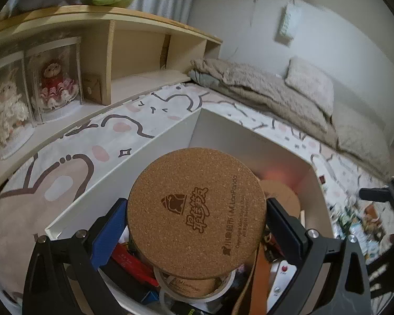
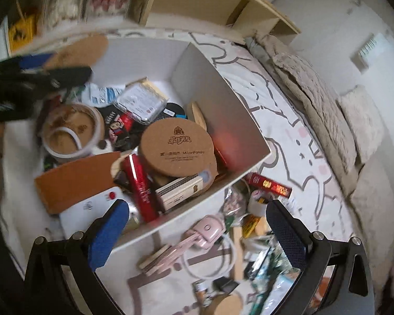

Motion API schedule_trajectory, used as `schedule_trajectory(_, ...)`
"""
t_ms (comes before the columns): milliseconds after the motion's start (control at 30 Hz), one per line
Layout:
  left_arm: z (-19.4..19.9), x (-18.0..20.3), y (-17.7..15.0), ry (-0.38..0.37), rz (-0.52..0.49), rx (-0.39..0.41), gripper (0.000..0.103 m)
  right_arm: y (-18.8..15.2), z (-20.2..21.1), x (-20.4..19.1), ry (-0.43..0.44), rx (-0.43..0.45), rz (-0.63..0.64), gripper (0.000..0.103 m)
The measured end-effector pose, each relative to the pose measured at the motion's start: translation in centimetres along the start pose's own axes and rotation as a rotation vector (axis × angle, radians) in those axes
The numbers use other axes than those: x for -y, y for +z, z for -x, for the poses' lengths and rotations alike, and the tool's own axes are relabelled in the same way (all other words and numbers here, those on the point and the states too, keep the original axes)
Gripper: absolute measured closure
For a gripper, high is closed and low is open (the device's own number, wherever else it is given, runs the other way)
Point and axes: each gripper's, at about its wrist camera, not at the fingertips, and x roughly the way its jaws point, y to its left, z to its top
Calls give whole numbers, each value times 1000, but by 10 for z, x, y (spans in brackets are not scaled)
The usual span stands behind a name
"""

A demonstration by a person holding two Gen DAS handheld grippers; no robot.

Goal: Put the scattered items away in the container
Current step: 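Lower the printed cork coaster into the box and open the left tool, then move both tools away from the box toward the items on the bedspread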

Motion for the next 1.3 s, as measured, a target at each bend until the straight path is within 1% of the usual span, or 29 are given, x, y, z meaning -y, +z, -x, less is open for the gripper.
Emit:
schedule_trajectory(133,-3,1,1,14,-22,-25,2,-12,10,-1,46,22,-50,0)
schedule_trajectory(200,-5,2,0,21,-48,-45,2,-17,14,-1,66,32,-72,0)
schedule_trajectory(267,-8,6,-4,40,-87,-70,2,-21,18,-1,88,43,-100,0)
schedule_trajectory(367,-10,9,-7,69,-107,-77,0,-23,20,0,123,55,-148,0)
schedule_trajectory(567,-6,6,-6,25,-84,-74,0,-27,22,1,180,79,-228,0)
schedule_trajectory(767,-1,6,-6,30,-72,-67,0,-29,25,3,191,91,-263,0)
schedule_trajectory(933,2,9,-7,51,-94,-58,0,-30,28,5,200,112,-295,0)
schedule_trajectory(1167,10,9,-8,54,-91,-42,0,-37,34,12,229,176,-370,0)
schedule_trajectory(1300,18,13,-8,37,-82,-29,0,-40,43,13,230,221,-395,0)
